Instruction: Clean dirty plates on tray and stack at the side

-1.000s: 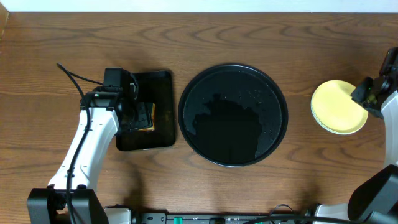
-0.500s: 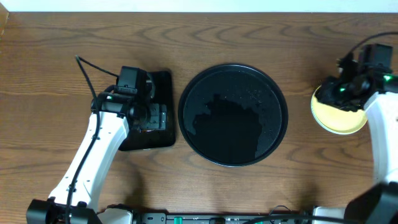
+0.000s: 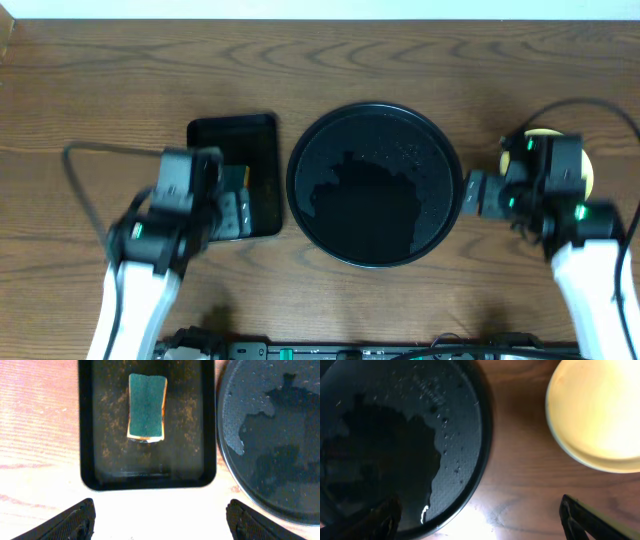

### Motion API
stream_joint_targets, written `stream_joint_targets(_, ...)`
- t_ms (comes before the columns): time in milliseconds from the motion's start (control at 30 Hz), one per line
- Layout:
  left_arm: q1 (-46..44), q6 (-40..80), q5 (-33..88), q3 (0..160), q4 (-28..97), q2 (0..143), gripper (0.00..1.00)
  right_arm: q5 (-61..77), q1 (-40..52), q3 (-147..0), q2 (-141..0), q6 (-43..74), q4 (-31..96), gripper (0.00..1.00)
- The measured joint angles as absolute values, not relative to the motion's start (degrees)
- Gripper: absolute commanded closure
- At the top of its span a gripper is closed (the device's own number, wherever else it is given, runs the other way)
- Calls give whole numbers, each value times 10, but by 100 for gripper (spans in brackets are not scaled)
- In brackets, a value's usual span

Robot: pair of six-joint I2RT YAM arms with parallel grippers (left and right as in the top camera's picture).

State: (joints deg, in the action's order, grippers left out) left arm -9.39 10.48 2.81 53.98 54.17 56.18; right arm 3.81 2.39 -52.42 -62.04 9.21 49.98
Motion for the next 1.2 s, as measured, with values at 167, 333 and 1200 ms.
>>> stream_joint_targets(167,-94,105,26,481,521,391,16,34,33,-448,-486,92,489,1)
stream_joint_targets(333,-94,105,26,475,519,285,16,34,33,-428,-417,93,507,1)
stream_joint_targets(1200,-94,105,25,474,536,251,16,32,33,-425,-380,91,541,1)
